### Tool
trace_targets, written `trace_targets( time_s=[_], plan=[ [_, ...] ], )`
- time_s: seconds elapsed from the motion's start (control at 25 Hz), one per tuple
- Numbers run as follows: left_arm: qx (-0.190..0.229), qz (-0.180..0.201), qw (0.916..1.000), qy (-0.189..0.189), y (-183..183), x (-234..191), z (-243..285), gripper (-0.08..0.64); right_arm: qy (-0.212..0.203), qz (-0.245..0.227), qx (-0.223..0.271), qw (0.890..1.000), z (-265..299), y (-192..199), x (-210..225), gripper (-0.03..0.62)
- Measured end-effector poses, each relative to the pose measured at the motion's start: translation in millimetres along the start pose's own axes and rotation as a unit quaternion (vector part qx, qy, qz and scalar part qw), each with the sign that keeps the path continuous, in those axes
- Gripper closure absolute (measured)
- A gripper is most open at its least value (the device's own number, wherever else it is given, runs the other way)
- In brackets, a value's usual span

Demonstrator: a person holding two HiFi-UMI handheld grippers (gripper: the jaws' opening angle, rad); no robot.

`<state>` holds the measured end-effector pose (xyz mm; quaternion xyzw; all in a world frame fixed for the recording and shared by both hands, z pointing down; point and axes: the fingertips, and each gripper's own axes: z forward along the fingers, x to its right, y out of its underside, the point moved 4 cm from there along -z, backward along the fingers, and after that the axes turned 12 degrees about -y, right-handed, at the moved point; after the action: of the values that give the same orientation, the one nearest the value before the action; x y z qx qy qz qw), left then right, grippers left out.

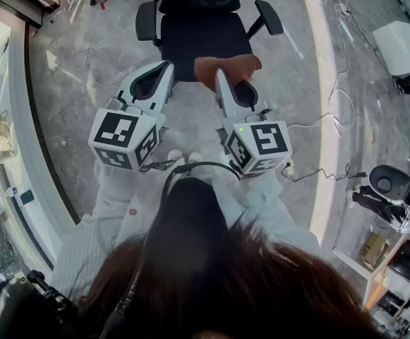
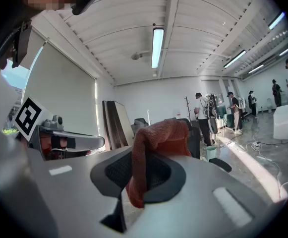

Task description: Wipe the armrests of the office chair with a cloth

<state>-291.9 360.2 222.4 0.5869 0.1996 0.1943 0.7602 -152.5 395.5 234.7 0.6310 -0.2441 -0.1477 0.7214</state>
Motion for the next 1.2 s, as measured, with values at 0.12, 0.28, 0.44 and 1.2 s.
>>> trace_targets(
  time_s=[0.12,0.28,0.44,1.2],
  plan=[
    [-0.001,0.000,1.0000,-0.001,-1,-1,1,0.557,-0.001,0.001,-0.001,1.000,1,0,1,0.557],
    [-0.001,-0.001,1.0000,-0.004,-1,1,3,0.557,-0.003,0.001,0.000,1.000,0,0,4,0.557],
    [-0.005,-0.005,0.9999,-0.009,1,0,5,0.557,-0.005,0.005,0.004,1.000,1,-1,8,0.557],
    [-0.035,-0.050,0.9935,-0.097,31,-91,55,0.557,-0.046,0.043,-0.033,0.997,93,36,56,0.555]
  ],
)
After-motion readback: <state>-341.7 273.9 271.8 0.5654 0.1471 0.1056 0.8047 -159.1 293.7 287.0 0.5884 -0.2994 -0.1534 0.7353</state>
